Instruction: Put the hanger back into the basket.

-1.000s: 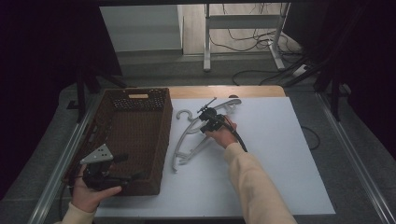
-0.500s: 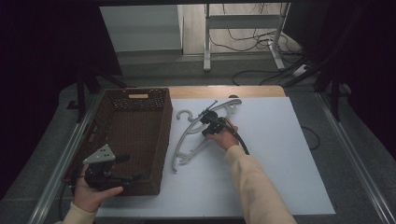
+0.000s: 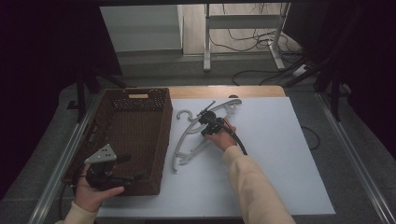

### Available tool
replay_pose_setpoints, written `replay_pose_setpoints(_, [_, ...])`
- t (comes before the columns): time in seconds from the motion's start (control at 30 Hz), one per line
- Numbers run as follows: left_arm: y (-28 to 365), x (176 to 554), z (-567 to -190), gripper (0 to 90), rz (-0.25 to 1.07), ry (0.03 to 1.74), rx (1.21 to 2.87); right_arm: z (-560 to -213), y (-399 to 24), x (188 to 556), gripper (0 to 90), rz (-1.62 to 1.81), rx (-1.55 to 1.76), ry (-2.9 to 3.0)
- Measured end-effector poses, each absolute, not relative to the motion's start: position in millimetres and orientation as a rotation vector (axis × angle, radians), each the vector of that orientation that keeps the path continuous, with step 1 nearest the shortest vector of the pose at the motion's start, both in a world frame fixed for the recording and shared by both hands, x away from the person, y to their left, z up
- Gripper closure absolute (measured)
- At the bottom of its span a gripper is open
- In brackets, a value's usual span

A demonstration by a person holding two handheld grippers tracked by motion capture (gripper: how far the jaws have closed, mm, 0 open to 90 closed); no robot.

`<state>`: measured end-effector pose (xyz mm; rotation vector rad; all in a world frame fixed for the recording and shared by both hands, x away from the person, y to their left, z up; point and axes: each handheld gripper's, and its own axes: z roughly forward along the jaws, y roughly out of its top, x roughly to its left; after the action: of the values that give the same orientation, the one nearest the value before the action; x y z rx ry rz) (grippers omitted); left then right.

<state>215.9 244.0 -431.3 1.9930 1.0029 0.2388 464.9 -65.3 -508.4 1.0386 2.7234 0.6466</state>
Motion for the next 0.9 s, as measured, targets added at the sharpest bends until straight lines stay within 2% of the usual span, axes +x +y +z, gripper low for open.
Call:
replay_pose_setpoints(0.3, [246.8,213.6,-430.8,14.6,0.242,1.009,1.983,-503.9,-75.3,453.1,89.8,0.584,0.994,2.747])
replay_pose_setpoints(0.9, [242.7,213.8,-429.9,14.7,0.241,1.005,1.991,-499.2,-144.5,393.5,89.9,0.611,0.973,2.794])
